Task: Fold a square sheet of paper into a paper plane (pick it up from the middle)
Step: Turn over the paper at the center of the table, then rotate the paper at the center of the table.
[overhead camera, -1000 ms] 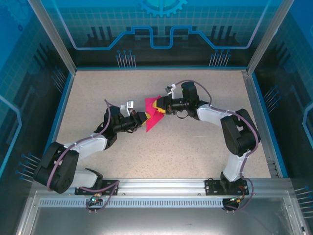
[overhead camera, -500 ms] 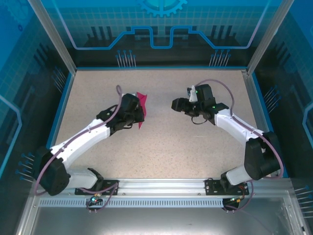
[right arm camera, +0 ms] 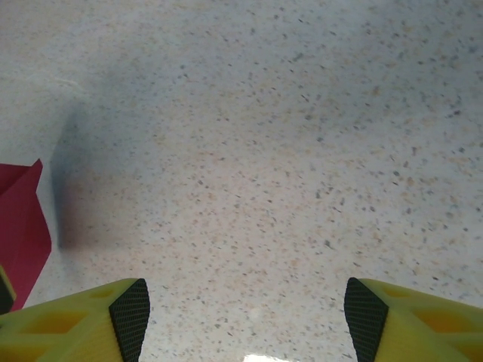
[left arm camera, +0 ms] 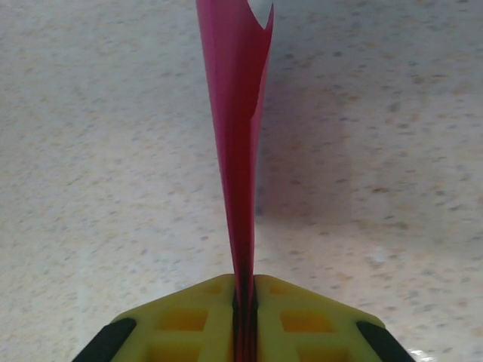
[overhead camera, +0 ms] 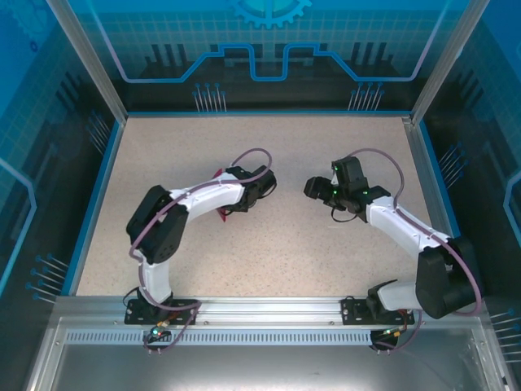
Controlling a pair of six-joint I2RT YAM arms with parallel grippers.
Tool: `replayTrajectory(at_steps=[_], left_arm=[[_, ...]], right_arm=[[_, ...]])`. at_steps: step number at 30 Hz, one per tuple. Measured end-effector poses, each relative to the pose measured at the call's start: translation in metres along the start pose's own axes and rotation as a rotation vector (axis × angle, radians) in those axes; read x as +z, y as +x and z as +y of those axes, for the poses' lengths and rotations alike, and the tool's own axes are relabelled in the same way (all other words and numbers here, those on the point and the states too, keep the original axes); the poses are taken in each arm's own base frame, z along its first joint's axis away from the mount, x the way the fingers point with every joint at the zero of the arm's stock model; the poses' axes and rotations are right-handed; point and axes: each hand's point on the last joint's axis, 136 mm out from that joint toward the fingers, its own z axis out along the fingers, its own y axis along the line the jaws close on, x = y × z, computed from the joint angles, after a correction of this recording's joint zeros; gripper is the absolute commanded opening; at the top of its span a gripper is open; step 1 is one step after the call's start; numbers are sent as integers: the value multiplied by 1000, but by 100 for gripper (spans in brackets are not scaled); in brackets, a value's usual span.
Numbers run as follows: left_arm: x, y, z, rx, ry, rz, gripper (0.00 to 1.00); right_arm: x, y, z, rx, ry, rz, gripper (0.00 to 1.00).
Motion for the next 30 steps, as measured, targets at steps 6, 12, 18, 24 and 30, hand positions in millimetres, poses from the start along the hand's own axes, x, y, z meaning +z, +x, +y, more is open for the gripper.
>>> replayTrajectory(at_steps=[6,12,18,24,30], left_arm=[[11,4,-40,-20,109,61,39],[-2,2,-60,-139,375,100,59],[-39,-19,0,-405,655,32,78],[-25,-11,46,-600,729,26,83],[11,26,71,-730,690,129,88]], right_arm=[[1,3,-4,10,15,6,72],[5,5,-6,2,28,17,72],[30,22,32,-124,27,104,66],[67,62,137,-324,-86,191,47],[98,113,212,-451,-166,270,41]])
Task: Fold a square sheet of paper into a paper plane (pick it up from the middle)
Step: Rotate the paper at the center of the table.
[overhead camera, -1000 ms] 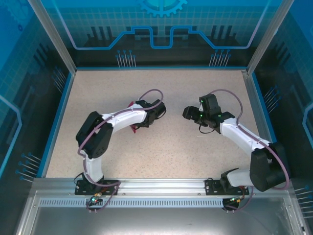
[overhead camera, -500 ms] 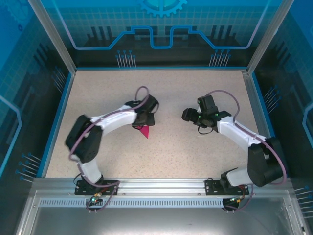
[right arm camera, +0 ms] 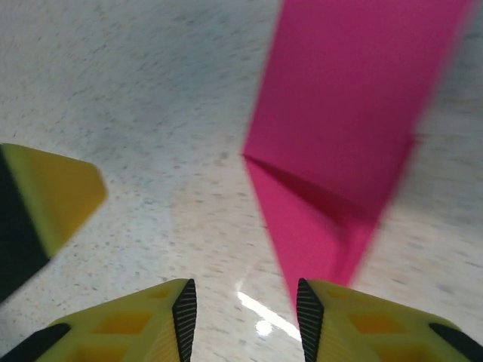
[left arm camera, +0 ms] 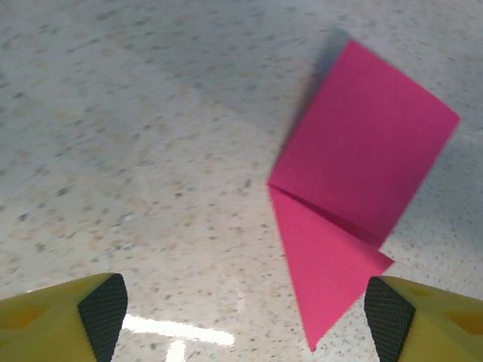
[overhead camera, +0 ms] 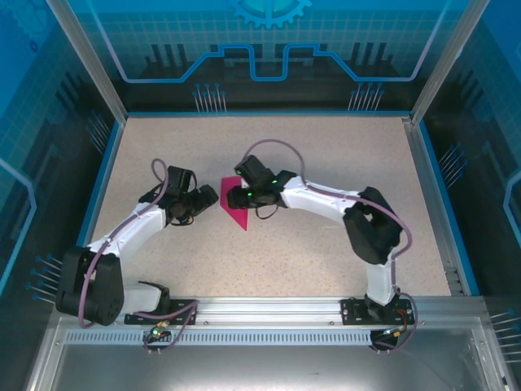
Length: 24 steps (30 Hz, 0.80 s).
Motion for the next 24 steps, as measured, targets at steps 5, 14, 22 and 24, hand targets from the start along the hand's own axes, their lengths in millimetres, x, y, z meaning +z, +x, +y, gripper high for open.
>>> replayTrajectory(at_steps=[5,14,22,24], left_arm=[[-3,-2,9,-43,18,1,89],[-2,0,3,-42,53,14,90],[1,1,-4,-36,86,35,91],[3,3,-7,-26,109,44,92]], right_arm=[[37,13,5,-5,16,71,41],[62,32,-30,-11,95,199,40],[56,40,-48,-128,51,286,40],[51,44,-55,-176,22,308,32]])
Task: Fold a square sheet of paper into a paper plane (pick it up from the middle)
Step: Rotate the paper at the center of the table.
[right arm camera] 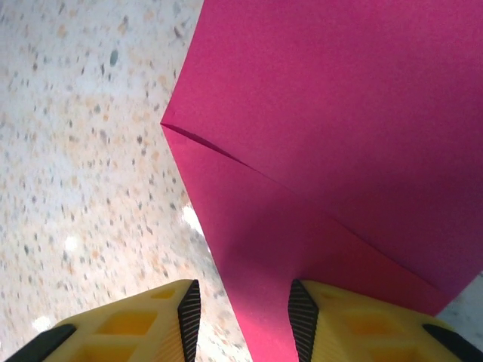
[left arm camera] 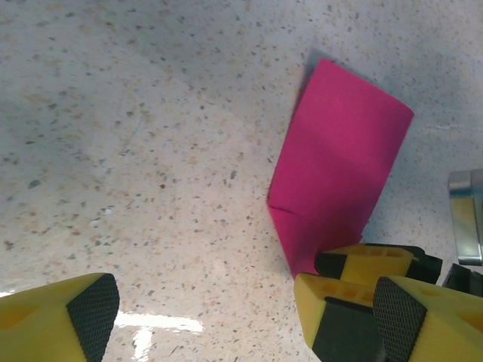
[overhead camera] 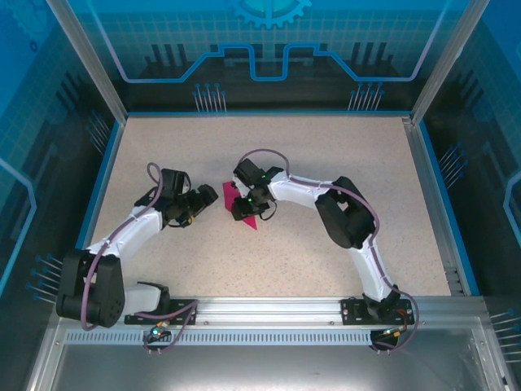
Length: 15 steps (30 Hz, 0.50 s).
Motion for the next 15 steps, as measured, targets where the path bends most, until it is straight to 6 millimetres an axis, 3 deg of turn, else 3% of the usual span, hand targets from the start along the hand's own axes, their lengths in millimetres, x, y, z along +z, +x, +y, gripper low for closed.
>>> replayTrajectory(at_steps=[2,6,9,15], left_arm=[[2,3,-1,10,17,14,92],[4,10,-1,20,34,38,93],[5,10,-2,22,47,37,93],[8,13,-3,22,63,51,94]], right_arm=[[-5,12,-9,-45,-22,28,31],[-22,36,-29,-110,-40,78,39],[-34,47,-32,-115,-39,78,41],[-66,28,-16,-54,-53,-93,34]])
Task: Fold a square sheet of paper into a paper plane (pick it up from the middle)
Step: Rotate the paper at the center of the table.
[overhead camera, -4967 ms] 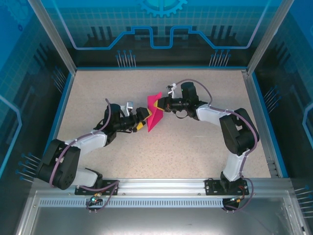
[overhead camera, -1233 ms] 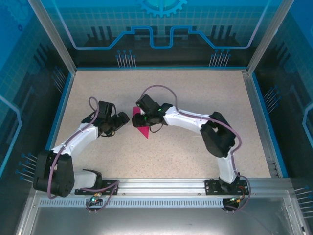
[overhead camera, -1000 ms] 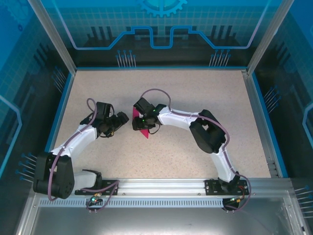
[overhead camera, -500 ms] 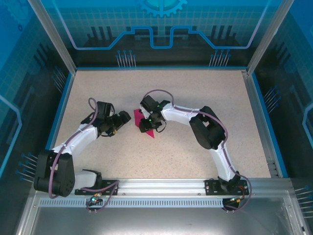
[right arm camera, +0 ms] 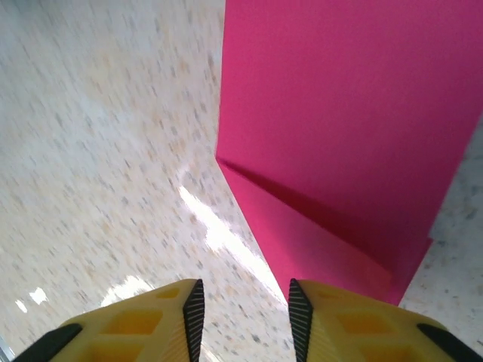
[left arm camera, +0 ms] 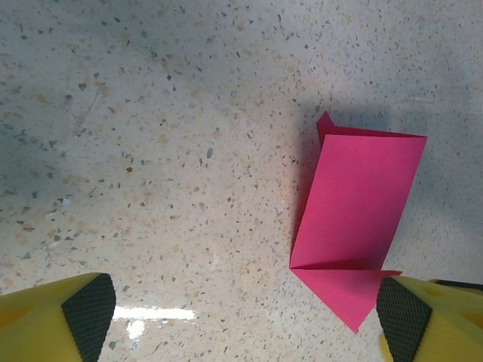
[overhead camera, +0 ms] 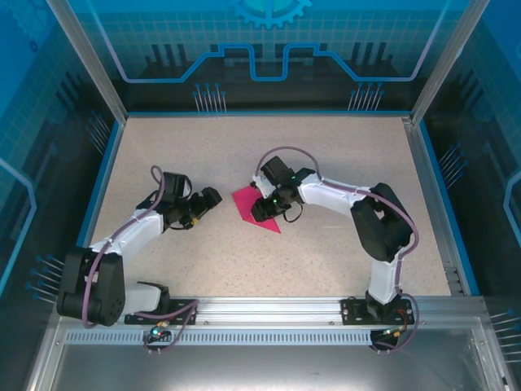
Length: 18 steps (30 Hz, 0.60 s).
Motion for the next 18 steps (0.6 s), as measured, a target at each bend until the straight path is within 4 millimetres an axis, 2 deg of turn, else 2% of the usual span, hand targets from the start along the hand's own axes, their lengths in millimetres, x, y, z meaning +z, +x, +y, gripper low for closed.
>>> replayTrajectory(at_steps=[3,6,11,18], left_arm=[[2,4,-2,9,3,11,94],[6,10,-6,27,9,29,94],[12,19,-15,46,31,54,95],[20,29,-33,48,106,96,94]], right_arm=[[-1,-14,-3,49,26,-70,33],[6,-17,-10,98,49,-84,33],[20,-11,-20,147,73,-61,33],[22,-11,-32,195,60,-76,34]])
